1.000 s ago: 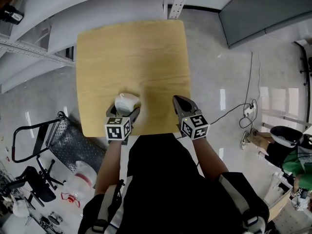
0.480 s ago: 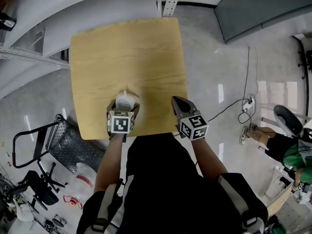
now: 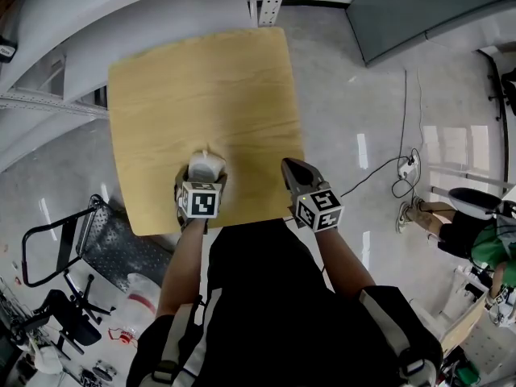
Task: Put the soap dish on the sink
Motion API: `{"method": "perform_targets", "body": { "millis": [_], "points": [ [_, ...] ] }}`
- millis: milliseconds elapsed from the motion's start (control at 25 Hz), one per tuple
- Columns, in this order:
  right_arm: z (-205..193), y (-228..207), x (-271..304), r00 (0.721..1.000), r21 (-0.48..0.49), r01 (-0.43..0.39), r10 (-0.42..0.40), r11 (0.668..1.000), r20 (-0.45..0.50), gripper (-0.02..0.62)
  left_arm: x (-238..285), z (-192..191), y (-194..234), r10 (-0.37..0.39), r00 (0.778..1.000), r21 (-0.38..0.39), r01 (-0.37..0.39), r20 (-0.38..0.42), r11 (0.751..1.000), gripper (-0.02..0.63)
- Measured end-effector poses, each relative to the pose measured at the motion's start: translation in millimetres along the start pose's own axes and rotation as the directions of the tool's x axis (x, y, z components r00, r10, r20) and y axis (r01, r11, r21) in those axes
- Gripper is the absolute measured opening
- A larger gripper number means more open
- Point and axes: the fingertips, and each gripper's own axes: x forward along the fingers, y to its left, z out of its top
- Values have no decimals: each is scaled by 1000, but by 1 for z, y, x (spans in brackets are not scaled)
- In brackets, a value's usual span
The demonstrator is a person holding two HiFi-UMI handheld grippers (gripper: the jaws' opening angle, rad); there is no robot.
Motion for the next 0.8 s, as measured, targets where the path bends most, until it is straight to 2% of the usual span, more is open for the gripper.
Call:
{"method": "perform_targets", "body": {
  "millis": [240, 440, 480, 640, 800],
  "points": [
    [1, 1, -5, 1000, -3, 13, -13, 1000, 9, 6, 3, 2, 1, 28, 999, 15, -28, 23, 999, 468],
    [1, 4, -11, 999, -1, 28, -28, 1000, 22, 6, -4, 13, 0, -25, 995, -12, 26, 94, 1000, 473],
    [1, 5, -12, 999, 0, 32, -32, 999, 25, 6, -7, 15, -1, -35, 995, -10, 37, 98, 999, 506],
    [3, 10, -16, 998, 4, 45, -45, 999, 43, 6, -17, 19, -5, -66, 992, 0, 67, 108, 998, 506],
    [10, 15, -22, 995, 14, 60, -61, 998, 85, 6, -37, 33, 3, -66, 976, -41, 76, 207, 996, 503]
  ]
}}
